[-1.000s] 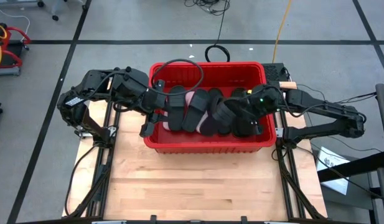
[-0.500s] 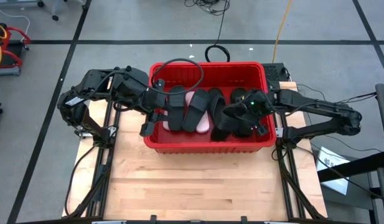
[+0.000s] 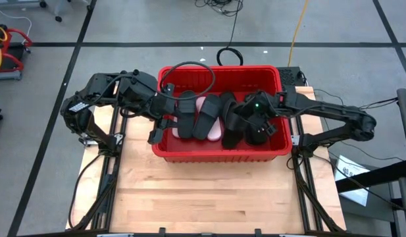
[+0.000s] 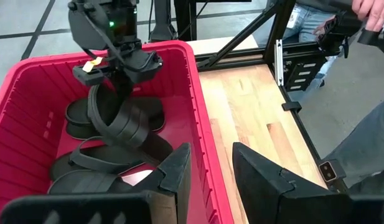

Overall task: Pick and place slides into bin
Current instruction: Put the black slipper into the red bin

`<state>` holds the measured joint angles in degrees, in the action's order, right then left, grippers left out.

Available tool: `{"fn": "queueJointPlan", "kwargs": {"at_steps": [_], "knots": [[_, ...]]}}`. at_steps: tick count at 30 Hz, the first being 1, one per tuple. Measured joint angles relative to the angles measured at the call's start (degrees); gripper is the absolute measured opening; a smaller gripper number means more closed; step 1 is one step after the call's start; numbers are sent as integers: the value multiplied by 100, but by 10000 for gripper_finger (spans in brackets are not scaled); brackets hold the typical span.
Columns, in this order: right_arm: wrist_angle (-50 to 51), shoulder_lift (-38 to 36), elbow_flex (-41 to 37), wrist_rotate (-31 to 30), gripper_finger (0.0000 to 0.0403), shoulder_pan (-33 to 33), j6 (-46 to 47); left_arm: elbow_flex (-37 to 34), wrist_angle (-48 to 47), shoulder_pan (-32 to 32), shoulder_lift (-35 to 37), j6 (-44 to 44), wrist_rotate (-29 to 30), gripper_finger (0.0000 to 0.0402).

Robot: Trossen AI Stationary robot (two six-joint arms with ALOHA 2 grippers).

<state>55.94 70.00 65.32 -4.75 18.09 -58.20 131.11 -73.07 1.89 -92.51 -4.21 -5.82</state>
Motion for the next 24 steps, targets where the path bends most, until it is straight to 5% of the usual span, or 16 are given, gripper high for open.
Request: {"fn": "queueJointPlan", "kwargs": {"at_steps": [24], "knots": [[-1180, 813, -11, -104, 0, 1081, -1292, 0, 1, 0, 0, -4, 0, 115]]}}
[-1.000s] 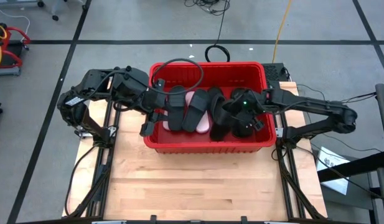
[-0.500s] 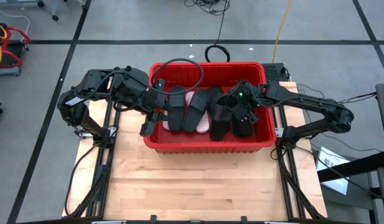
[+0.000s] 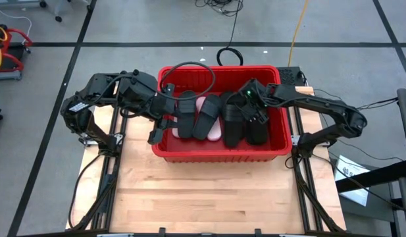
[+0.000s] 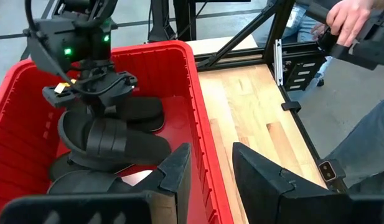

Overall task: Pick and place slides into bin
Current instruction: Put the black slipper into the red bin

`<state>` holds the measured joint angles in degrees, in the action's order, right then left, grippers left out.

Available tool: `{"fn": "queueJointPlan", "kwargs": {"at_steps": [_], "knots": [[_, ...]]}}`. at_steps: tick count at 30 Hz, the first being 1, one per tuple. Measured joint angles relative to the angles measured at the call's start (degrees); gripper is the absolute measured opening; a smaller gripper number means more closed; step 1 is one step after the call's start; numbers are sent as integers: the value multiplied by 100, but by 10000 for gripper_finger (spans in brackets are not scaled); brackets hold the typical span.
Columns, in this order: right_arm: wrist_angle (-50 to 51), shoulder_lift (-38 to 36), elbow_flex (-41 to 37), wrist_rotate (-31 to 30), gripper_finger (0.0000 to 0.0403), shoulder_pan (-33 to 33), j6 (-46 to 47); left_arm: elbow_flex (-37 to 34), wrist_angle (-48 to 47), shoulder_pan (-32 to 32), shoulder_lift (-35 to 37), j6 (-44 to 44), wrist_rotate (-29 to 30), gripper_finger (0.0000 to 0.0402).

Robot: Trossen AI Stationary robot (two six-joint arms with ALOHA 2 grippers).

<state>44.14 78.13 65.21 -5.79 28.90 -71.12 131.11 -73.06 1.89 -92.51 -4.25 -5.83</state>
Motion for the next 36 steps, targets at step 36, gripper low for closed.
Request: {"fn": "queueJointPlan", "kwargs": {"at_steps": [36], "knots": [[-1145, 172, -380, -299, 0, 189, -219, 0, -42, 0, 1, -160, -4, 115]]}}
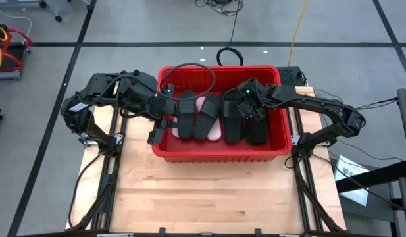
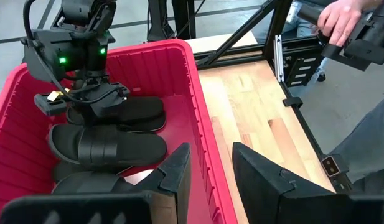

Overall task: Pick and place slides into bin
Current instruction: Put the black slipper into the red bin, then return to Home Position

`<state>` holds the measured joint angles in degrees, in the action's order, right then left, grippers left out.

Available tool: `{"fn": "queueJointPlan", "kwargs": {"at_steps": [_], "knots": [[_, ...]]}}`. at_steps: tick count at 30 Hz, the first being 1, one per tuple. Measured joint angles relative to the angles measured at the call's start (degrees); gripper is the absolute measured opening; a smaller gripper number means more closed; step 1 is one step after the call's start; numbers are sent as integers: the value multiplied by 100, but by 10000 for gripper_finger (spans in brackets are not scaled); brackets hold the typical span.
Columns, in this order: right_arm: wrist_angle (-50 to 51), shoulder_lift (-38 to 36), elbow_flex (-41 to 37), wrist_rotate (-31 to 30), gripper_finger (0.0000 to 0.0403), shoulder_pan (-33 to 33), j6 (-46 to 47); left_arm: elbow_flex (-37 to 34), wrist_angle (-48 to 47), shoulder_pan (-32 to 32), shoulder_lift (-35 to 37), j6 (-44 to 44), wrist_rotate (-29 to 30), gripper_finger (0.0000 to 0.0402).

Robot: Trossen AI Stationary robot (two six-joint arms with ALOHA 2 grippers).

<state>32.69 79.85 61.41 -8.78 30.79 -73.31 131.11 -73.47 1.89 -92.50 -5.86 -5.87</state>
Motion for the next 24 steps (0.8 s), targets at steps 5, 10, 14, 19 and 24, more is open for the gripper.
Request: {"fn": "queueJointPlan", "kwargs": {"at_steps": [5, 10, 14, 19, 24], "knots": [[8, 0, 0, -16, 0, 0, -89, 0, -1, 0, -1, -5, 0, 115], [-12, 0, 0, -82, 13, 2, -97, 0, -2, 0, -1, -25, 0, 115], [-4, 0, 0, -341, 33, 3, -113, 0, 0, 0, -1, -2, 0, 115], [-17, 0, 0, -775, 53, 2, -182, 0, 0, 0, 0, 21, 0, 115], [-88, 0, 0, -793, 76, 2, -285, 0, 0, 0, -1, 66, 0, 115]]}}
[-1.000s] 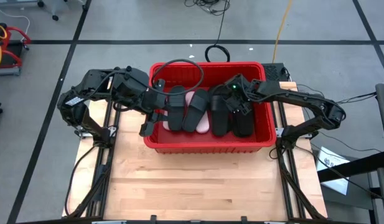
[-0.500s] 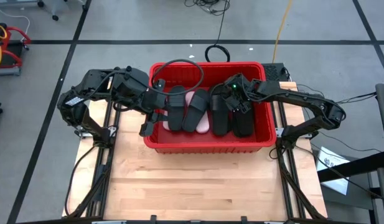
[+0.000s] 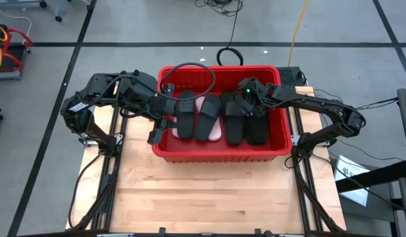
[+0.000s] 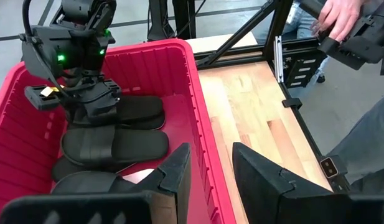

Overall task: Pick and place slides into bin
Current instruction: Return to Home Position

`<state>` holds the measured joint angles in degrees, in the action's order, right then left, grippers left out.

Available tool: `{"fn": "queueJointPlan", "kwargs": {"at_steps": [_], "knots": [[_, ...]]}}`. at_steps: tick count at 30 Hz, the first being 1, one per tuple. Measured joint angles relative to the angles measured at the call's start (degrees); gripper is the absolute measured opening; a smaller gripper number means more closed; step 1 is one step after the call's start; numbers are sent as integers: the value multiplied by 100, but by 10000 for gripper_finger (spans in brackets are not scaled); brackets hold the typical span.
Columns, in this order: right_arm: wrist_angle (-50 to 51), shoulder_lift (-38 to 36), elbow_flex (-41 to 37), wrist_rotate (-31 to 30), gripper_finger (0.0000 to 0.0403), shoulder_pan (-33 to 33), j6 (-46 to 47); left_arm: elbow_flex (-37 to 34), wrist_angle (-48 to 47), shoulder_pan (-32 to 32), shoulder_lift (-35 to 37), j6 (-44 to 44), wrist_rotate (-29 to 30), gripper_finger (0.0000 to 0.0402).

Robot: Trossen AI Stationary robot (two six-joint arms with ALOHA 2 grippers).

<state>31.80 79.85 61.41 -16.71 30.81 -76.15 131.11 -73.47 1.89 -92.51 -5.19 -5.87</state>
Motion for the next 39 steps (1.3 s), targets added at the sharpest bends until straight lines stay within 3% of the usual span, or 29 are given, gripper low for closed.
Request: {"fn": "queueJointPlan", "kwargs": {"at_steps": [7, 12, 15, 20, 25, 27, 33, 39], "knots": [[-265, -43, -2, -35, 121, -36, 36, 0, 0, 0, 0, 17, 0, 115], [-887, -249, -10, -815, 134, -369, 192, 0, 4, 1, 1, -76, 1, 115], [-1348, -557, -2, -1152, 106, -656, 217, 0, 71, 4, 0, -161, 218, 112], [-1481, -1245, -5, -1358, 18, -1203, 943, -8, 185, 0, 136, -559, 500, 68], [-1489, -2084, -7, -1310, 8, -1843, 2092, -1, 293, 4, 471, -937, 769, 8], [-1454, -2416, -7, -1072, 2, -2141, 2582, -2, 211, 0, 593, -950, 853, 7], [-983, -3109, 0, 530, 1, -2770, 4374, -193, 37, 4, 897, -974, 844, 2], [-310, -3365, 0, 1728, 0, -3181, 5490, -1430, 575, 0, 1486, -945, 568, 1]]}}
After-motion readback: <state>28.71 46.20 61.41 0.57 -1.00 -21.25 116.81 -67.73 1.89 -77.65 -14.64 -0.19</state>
